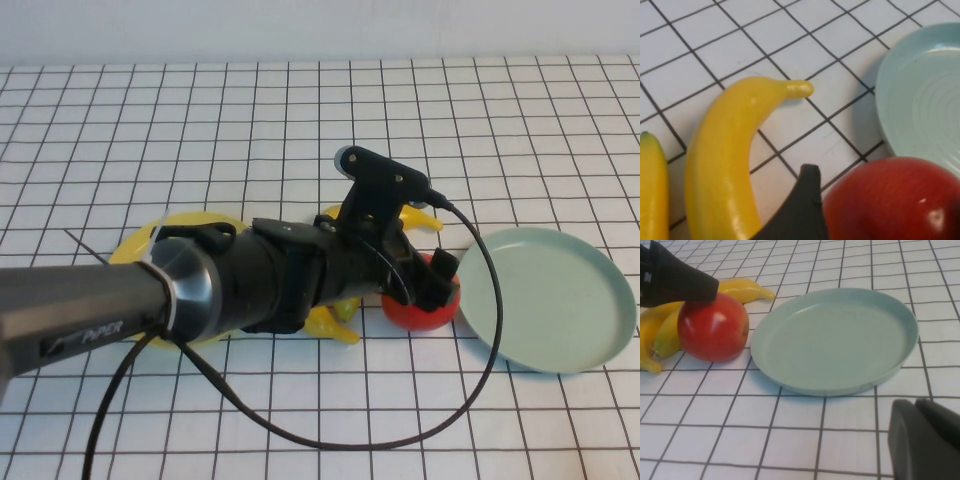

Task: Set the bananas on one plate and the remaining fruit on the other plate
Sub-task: Put one type of fruit in the left plate

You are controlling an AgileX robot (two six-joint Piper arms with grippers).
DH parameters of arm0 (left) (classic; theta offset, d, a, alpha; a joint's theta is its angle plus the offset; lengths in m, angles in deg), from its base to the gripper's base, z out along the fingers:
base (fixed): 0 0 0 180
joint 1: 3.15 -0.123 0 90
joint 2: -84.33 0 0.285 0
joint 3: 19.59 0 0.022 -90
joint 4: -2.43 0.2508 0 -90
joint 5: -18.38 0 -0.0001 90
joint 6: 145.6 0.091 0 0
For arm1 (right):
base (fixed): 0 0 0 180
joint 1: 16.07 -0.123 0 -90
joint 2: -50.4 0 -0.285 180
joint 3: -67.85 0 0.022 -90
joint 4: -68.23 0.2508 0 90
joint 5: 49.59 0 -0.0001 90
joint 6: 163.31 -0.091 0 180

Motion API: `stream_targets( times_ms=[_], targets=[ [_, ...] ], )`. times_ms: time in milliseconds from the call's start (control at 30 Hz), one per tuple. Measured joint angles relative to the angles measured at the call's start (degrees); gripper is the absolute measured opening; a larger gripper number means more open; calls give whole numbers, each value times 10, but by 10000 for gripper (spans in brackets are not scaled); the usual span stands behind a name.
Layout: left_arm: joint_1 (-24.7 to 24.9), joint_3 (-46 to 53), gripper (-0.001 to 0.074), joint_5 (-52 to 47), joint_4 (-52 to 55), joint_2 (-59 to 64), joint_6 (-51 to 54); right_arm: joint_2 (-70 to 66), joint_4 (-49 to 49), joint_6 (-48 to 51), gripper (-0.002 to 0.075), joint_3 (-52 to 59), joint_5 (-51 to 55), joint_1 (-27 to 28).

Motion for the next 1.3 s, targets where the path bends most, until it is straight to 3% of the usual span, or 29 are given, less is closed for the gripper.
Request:
stream_targets(
  times_ms=[900,1300],
  targets=[
    [41,38,669,-36,1,-2,-139,0,0,0,-17,0,0,0],
    [60,40,669,63,0,-64,-139,0,0,0,-17,0,0,0]
  ],
)
